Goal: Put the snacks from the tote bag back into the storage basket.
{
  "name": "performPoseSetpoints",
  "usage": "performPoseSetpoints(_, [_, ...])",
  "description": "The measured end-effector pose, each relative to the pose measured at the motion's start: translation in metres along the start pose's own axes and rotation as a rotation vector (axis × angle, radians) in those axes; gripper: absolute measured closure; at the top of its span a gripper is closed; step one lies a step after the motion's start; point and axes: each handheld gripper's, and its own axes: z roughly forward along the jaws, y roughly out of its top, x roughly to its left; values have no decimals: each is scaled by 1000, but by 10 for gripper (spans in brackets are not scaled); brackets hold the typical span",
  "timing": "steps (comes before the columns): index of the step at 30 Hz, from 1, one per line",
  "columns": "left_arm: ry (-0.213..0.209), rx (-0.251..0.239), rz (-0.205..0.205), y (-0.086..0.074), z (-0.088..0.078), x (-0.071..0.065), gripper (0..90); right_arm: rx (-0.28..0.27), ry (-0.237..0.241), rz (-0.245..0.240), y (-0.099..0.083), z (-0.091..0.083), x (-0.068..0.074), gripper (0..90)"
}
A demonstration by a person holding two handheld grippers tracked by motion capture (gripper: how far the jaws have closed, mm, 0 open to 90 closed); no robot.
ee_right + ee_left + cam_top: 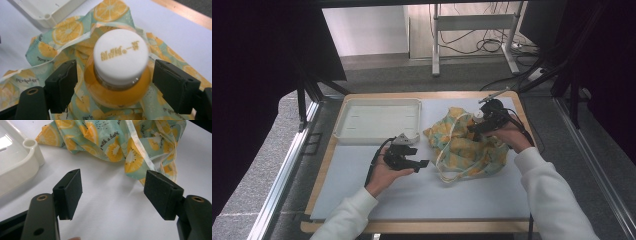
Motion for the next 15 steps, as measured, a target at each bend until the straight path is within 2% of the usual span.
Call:
performPoseSetpoints(3, [-1,-1,-1,0,0,0,304,32,-9,-2,2,7,0,204])
performPoseSetpoints(6, [0,-1,-1,0,-1,0,304,60,-10,-14,3,13,1,248])
performPoseSetpoints(8, [2,-2,0,0,-1,1,305,69,-24,-22,2,14,2,294])
performPoseSetpoints(15, [0,-4,0,-1,-3,0,305,73,-24,-29,2,13,2,303])
